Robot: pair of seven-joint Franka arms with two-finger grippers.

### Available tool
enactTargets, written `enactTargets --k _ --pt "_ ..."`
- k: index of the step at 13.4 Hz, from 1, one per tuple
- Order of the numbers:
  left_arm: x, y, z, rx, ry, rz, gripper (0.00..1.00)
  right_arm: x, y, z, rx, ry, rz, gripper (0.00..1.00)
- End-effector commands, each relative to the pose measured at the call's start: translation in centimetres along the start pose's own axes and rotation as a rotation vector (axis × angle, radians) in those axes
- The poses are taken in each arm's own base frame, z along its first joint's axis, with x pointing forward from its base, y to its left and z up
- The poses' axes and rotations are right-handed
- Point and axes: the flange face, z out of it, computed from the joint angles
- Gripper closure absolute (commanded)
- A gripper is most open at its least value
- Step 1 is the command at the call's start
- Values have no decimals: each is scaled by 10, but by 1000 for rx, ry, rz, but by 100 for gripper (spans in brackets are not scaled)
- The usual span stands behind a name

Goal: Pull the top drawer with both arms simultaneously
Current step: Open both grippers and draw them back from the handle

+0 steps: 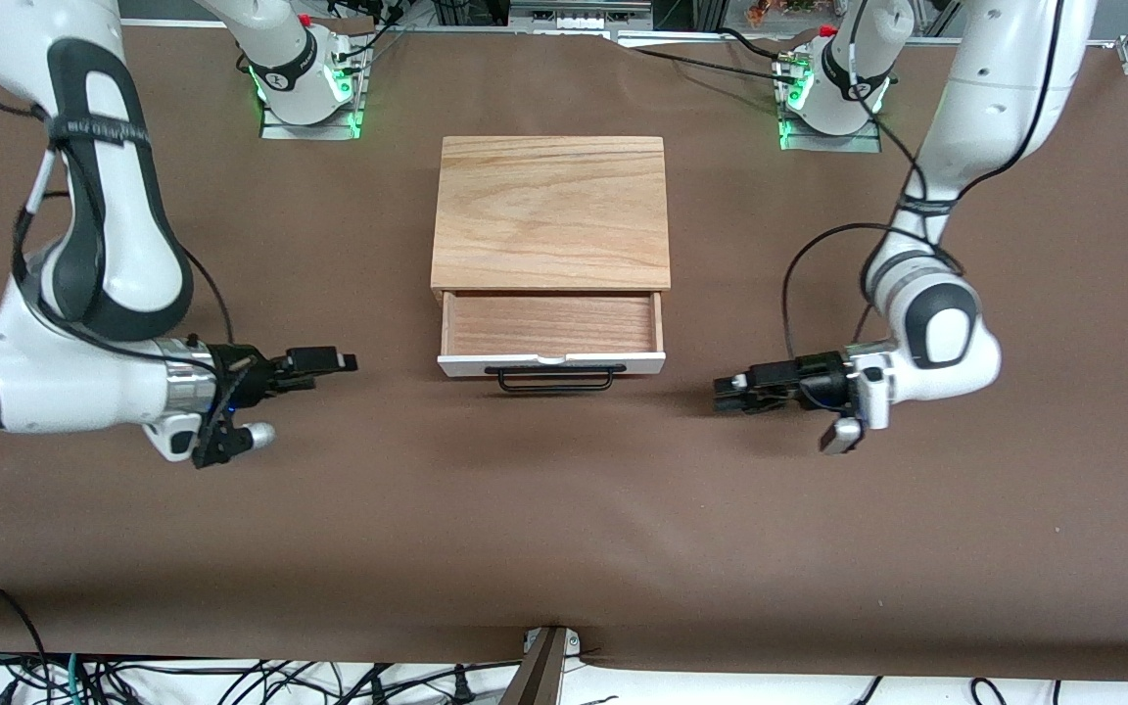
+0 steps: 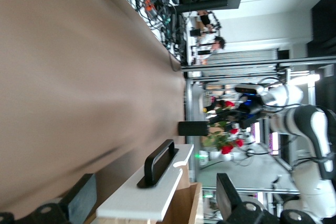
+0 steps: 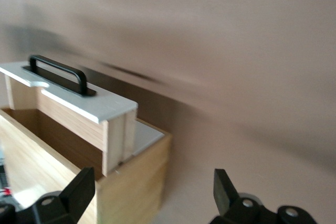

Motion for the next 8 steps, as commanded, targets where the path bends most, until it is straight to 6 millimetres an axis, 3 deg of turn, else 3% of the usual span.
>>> enactTargets --k 1,3,5,7,8 --pt "-16 39 -33 116 -2 -36 0 -36 -7 -48 -200 -49 11 0" --pt "-24 77 -60 296 -51 15 0 -58 -11 -92 -400 -24 -7 0" --pt "-36 107 -100 430 -84 16 0 -81 -24 -127 -471 15 -16 0" --pt "-50 143 -128 603 -122 20 0 -101 -22 -147 -497 28 6 0" --pt "-57 164 -136 710 -140 19 0 -117 -9 -157 -491 35 36 0"
